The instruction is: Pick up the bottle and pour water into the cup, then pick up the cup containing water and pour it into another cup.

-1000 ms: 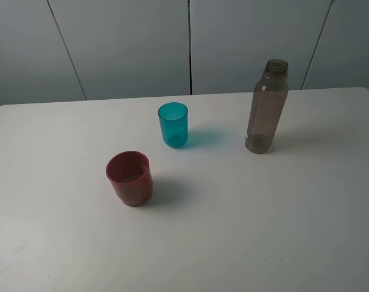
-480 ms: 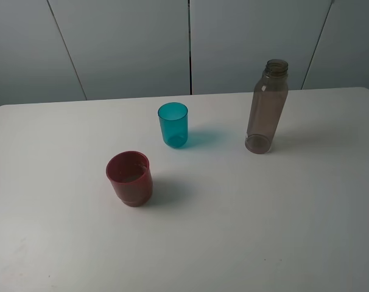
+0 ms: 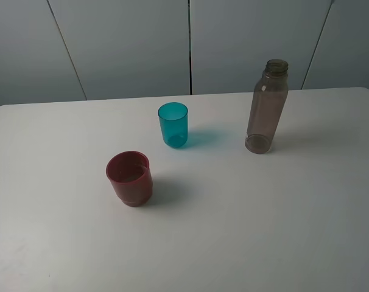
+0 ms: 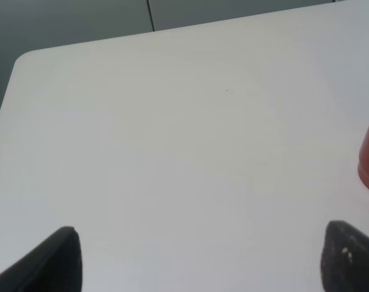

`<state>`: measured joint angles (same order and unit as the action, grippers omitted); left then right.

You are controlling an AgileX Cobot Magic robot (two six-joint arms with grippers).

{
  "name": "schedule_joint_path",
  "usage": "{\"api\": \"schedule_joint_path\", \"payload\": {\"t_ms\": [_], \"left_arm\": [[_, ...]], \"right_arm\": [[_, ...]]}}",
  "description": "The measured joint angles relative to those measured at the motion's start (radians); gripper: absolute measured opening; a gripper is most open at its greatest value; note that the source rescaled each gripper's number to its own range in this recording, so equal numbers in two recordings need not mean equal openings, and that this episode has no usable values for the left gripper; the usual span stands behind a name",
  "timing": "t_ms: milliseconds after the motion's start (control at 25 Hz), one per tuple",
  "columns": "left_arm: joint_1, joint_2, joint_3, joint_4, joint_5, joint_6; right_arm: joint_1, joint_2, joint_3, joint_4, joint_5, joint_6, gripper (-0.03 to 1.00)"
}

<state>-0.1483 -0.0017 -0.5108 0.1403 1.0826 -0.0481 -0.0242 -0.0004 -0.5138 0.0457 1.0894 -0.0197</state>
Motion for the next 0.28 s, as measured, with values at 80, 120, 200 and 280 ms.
{"api": "schedule_joint_path", "payload": {"t_ms": [80,120,200,280], "left_arm": [[0.0,0.0,0.0,0.0,0.0,0.0],[0.0,0.0,0.0,0.0,0.0,0.0],[0.0,0.0,0.0,0.0,0.0,0.0],[0.0,0.0,0.0,0.0,0.0,0.0]], "right_arm": [[0.0,0.0,0.0,0.0,0.0,0.0,1.0],[0.0,0.0,0.0,0.0,0.0,0.0,1.0],[0.0,0.0,0.0,0.0,0.0,0.0,1.0],[0.0,0.0,0.0,0.0,0.0,0.0,1.0]]}}
